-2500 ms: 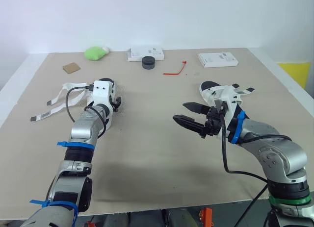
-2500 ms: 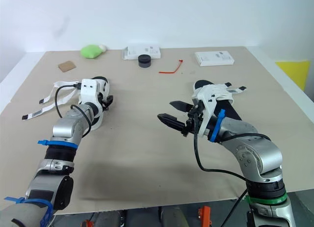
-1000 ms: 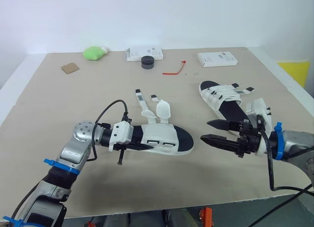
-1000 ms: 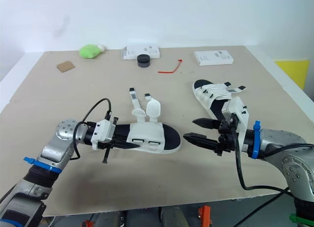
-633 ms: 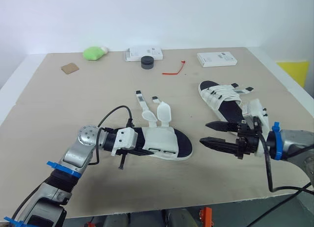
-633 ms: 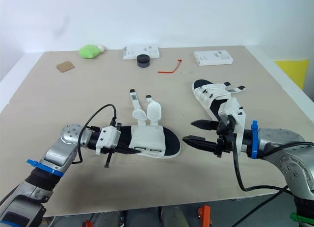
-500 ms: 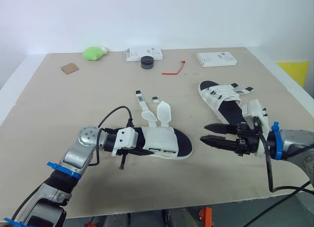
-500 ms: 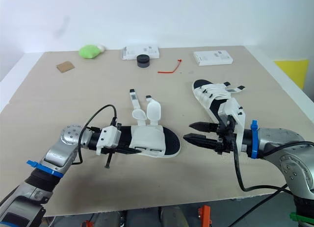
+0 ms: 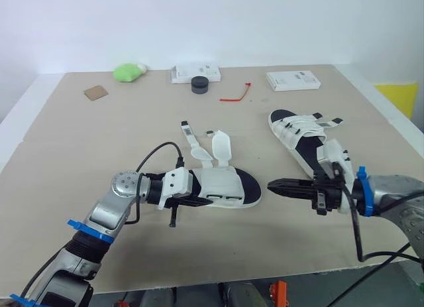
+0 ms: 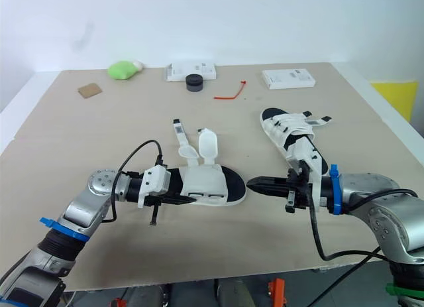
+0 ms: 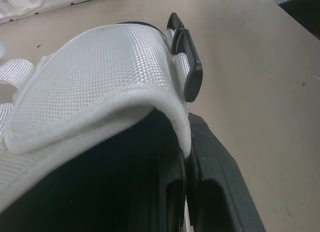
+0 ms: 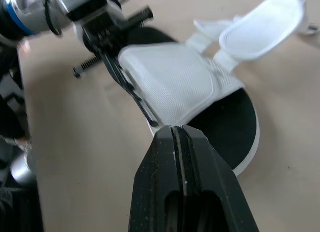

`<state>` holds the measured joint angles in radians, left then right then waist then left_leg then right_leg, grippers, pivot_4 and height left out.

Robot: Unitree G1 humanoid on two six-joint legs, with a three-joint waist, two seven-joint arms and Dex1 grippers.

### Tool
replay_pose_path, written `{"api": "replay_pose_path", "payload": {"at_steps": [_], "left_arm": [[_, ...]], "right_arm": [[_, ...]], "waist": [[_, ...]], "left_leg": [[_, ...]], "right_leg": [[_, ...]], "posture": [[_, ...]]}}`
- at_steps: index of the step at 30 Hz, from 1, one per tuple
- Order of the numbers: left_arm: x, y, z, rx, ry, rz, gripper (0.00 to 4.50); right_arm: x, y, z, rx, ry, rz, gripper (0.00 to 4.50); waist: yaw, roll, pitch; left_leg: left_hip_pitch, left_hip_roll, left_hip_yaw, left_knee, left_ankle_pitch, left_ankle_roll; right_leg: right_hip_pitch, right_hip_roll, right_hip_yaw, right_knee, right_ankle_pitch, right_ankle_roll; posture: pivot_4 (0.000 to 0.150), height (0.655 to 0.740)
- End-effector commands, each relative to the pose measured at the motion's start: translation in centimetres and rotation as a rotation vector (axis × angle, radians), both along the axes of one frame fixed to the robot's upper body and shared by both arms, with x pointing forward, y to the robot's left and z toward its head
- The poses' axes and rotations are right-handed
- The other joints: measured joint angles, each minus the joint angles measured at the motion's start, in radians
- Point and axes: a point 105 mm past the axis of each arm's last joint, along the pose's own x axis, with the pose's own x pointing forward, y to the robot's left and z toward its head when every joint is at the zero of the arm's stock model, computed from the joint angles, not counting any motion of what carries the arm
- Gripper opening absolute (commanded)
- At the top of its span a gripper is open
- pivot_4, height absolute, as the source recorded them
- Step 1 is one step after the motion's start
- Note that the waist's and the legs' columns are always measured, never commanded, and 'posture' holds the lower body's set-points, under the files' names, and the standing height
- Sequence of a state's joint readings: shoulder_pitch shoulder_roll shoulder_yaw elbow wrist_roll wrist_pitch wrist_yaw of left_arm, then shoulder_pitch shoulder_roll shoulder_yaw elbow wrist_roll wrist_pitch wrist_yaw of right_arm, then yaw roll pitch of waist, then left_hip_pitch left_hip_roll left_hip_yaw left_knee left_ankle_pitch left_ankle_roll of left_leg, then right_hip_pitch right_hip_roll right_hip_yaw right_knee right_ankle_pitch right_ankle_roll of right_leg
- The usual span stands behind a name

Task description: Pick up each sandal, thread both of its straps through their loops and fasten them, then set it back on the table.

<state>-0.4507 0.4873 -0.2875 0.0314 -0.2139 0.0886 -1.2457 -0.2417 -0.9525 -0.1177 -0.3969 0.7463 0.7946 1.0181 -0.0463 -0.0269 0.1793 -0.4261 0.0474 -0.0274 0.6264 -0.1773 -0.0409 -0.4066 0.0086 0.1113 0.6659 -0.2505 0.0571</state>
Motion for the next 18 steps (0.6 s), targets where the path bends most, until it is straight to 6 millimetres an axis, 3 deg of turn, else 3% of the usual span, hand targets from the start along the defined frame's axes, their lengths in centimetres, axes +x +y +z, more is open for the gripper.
{"api": "replay_pose_path", "payload": {"at_steps": [1, 6, 18], "left_arm": [[0.2, -0.3, 0.4, -0.012, -0.01, -0.007, 0.0], [0.4, -0.4, 0.6, -0.023, -0.004, 0.002, 0.0], [0.0, -0.3, 0.9, -0.03, -0.003, -0.008, 0.0]], "right_arm": [[0.7, 0.3, -1.3, -0.097, -0.01, 0.066, 0.01], [1.9, 0.9, -2.0, -0.163, -0.016, 0.152, 0.01], [4.7, 1.2, -1.5, -0.222, -0.041, 0.252, 0.01]], "waist": [[0.0, 0.0, 0.0], [0.001, 0.001, 0.0], [0.0, 0.001, 0.0]], "left_leg": [[0.0, 0.0, 0.0, 0.0, 0.0, 0.0], [0.0, 0.0, 0.0, 0.001, 0.0, 0.0], [0.0, 0.0, 0.0, 0.001, 0.0, 0.0]], "right_leg": [[0.0, 0.0, 0.0, 0.0, 0.0, 0.0], [0.0, 0.0, 0.0, 0.0, 0.0, 0.0], [0.0, 0.0, 0.0, 0.0, 0.001, 0.0]], "posture": [[0.15, 0.74], [0.15, 0.74], [0.15, 0.74]]}}
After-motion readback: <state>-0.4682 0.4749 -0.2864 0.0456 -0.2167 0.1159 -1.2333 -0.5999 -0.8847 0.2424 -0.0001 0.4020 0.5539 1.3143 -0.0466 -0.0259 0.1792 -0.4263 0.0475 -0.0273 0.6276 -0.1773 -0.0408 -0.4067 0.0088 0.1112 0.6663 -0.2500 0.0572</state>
